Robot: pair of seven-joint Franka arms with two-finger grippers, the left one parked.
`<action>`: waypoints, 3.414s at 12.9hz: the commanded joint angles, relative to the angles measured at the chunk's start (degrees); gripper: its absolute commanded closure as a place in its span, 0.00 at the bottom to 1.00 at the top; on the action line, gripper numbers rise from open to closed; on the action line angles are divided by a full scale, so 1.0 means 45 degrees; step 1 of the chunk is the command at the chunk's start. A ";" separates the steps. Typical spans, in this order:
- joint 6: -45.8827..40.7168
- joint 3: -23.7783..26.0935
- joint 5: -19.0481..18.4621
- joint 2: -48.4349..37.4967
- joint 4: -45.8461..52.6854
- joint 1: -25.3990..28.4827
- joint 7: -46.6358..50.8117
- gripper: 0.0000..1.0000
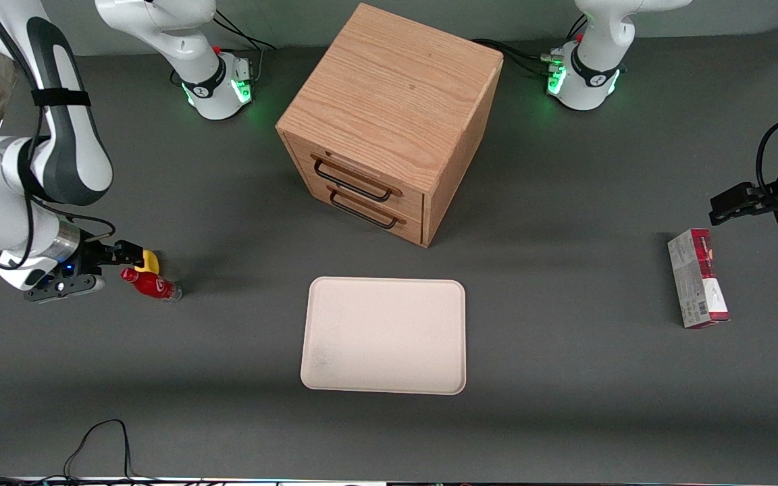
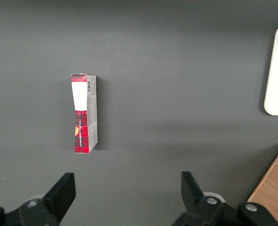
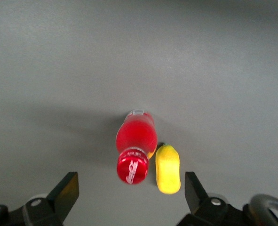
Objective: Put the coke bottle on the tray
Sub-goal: 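Lower the open right gripper around the red Coca-Cola bottle's cap end, then close the right gripper on the bottle and lift it, then carry the bottle over the cream tray and lower it onto the tray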
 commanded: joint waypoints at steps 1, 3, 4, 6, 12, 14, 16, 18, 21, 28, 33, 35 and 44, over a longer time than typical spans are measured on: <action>0.0610 -0.0015 0.0049 0.0037 -0.0419 0.0060 -0.0105 0.00; 0.0707 -0.0015 0.0049 0.0154 -0.0419 0.0060 -0.0105 0.00; 0.0746 -0.0015 0.0049 0.0193 -0.0419 0.0060 -0.0105 0.00; 0.0805 -0.0015 0.0049 0.0271 -0.0381 0.0060 -0.0105 0.00; 0.0786 0.0005 0.0049 0.0350 -0.0205 0.0060 -0.0027 1.00; 0.0786 0.0024 0.0049 0.0350 -0.0205 0.0060 -0.0007 1.00; 0.0786 0.0025 0.0049 0.0331 -0.0205 0.0060 -0.0007 1.00; 0.0786 0.0024 0.0049 0.0331 -0.0205 0.0060 0.0012 1.00; 0.0243 0.0083 0.0049 0.0136 0.0261 0.0079 0.0168 1.00; -0.9810 0.0083 0.0030 0.0232 0.8497 0.0431 0.0930 1.00; -1.0580 0.0102 -0.0010 0.0719 0.9618 0.0508 0.1550 1.00; -1.0872 0.0219 0.0030 0.2042 1.1329 0.1460 0.3265 1.00; -0.6252 0.3502 0.0090 0.7885 1.5674 0.2908 1.1006 1.00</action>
